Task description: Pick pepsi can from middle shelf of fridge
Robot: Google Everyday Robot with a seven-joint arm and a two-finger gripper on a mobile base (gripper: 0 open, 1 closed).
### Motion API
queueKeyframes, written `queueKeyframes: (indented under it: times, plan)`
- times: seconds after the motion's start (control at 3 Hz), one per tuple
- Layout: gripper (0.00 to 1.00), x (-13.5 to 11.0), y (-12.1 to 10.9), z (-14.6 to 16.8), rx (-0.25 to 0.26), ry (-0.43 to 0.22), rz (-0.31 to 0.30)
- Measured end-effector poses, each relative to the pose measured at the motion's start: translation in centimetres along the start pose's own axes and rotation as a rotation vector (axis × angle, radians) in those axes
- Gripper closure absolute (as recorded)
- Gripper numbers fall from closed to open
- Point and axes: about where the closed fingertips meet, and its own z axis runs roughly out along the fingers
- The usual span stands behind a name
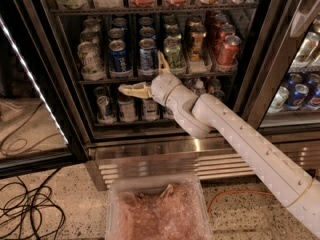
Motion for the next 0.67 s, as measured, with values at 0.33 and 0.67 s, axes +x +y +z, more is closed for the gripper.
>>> queueKeyframes:
  times: [0.33,0.67]
  plan:
    - [0.00,-0.16,0.08,0.23,0.015,-0.001,0.000]
    - [0.00,-0.10,0.04,0.50,0.061,-0.008,0.005]
